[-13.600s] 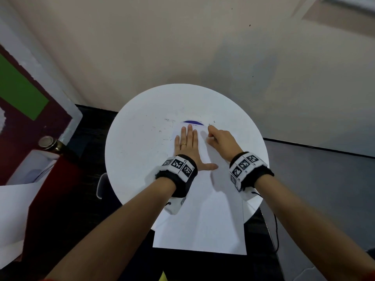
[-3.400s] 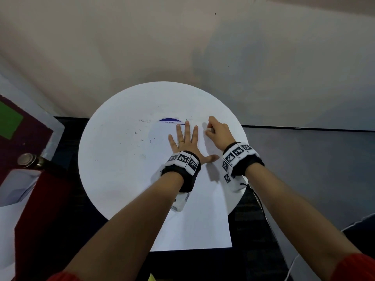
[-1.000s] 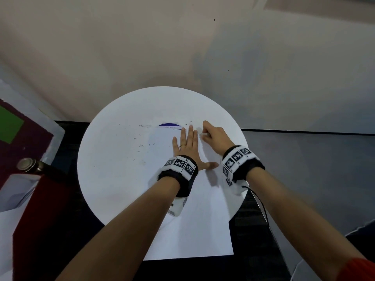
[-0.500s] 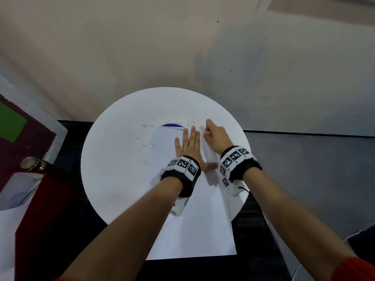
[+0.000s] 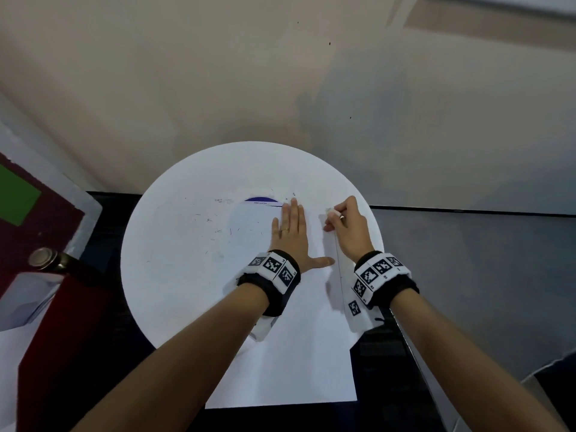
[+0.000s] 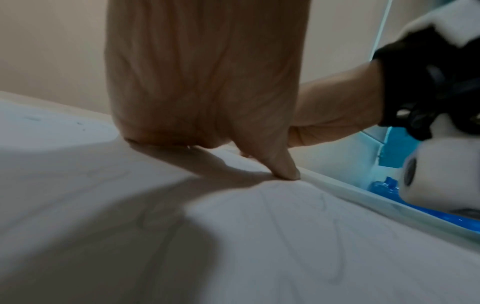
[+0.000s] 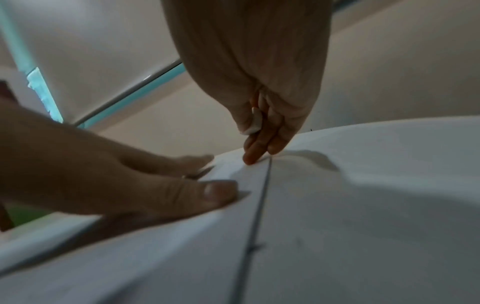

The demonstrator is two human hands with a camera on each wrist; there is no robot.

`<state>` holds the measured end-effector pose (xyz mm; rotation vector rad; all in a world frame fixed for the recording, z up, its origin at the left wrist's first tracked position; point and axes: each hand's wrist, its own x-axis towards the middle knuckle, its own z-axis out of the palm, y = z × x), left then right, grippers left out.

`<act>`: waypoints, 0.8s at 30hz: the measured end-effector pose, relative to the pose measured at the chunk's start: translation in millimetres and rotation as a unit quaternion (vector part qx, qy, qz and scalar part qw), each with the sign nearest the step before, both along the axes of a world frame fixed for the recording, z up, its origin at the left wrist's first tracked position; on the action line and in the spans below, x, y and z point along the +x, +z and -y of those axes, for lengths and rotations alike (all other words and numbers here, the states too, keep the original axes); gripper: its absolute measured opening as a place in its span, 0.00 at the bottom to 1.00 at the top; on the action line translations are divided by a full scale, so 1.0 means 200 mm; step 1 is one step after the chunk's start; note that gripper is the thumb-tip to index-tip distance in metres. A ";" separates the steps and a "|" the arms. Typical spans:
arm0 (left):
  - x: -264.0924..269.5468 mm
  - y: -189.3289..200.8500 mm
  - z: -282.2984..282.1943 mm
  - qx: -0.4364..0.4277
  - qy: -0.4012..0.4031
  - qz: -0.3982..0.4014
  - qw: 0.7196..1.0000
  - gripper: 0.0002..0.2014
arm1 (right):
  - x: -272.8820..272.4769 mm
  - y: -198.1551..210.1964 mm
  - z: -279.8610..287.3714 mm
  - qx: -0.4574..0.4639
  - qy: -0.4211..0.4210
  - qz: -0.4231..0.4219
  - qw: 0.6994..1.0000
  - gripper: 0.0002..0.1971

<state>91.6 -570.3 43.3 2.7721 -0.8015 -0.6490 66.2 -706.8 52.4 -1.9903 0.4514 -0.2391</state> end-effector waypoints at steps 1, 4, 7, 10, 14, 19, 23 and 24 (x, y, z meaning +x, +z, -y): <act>-0.01 0.01 0.01 -0.009 -0.032 0.019 0.999 0.60 | -0.01 0.00 0.00 0.018 -0.006 0.009 1.000 0.05; 0.00 0.00 0.03 -0.010 -0.135 0.023 0.991 0.47 | -0.04 0.00 0.00 0.071 -0.043 0.036 0.996 0.04; 0.01 -0.02 0.02 0.026 -0.138 0.019 0.990 0.43 | -0.09 0.01 -0.02 0.063 -0.075 0.071 0.993 0.04; 0.02 -0.02 0.02 0.029 -0.127 0.018 0.991 0.48 | -0.20 -0.01 -0.06 0.005 -0.027 0.048 0.998 0.05; 0.02 0.02 -0.04 0.098 0.004 0.004 0.995 0.56 | -0.27 -0.03 -0.10 -0.121 0.042 -0.024 0.991 0.06; -0.01 0.08 -0.04 0.088 -0.029 0.080 0.992 0.37 | -0.23 -0.03 -0.09 -0.142 0.035 -0.061 0.987 0.06; 0.01 0.07 -0.02 0.010 -0.168 -0.006 0.986 0.29 | -0.22 -0.01 -0.08 -0.105 0.017 -0.080 0.991 0.06; 0.03 0.07 -0.04 0.033 -0.150 -0.005 0.988 0.29 | -0.22 -0.01 -0.08 -0.098 0.013 -0.081 0.992 0.06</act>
